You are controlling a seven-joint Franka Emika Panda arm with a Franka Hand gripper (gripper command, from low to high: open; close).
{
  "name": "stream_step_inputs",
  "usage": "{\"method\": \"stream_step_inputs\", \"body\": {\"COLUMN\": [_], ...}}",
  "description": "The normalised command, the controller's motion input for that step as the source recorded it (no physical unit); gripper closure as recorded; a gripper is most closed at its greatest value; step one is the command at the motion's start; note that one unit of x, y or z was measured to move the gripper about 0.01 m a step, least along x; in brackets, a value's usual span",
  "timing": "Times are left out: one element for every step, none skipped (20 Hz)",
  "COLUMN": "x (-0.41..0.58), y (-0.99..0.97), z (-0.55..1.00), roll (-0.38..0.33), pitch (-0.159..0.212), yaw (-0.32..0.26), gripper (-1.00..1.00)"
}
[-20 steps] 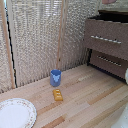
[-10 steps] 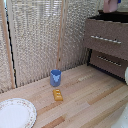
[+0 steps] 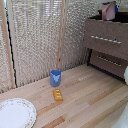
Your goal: Propose to navigate your clamp on the clench of the first drawer. Use gentle force to register to the cabinet. Send posterior your swing mandate till over it lurks, a cup of pink essence. Fortify your grip after aiming concentric with the pink cup’s periphery. Manoeuvre the pink towards the cabinet's top. Drop your compression till the cup is resting inside.
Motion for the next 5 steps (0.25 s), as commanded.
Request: {"method": "stream_step_inputs", "body": {"x": [0.000, 0.000, 0.000, 0.000, 0.000], "y": [0.16, 0.11, 0.16, 0.10, 0.08], "z": [1.00, 0.97, 1.00, 0.96, 0.85], "roll": [0.000, 0.000, -0.032, -0.013, 0.000], "pitch": [0.070, 0.050, 0.020, 0.020, 0.014], "yaw": [0.026, 0.000, 0.000, 0.000, 0.000], "gripper": [-1.00, -1.00, -1.00, -1.00, -1.00]}}
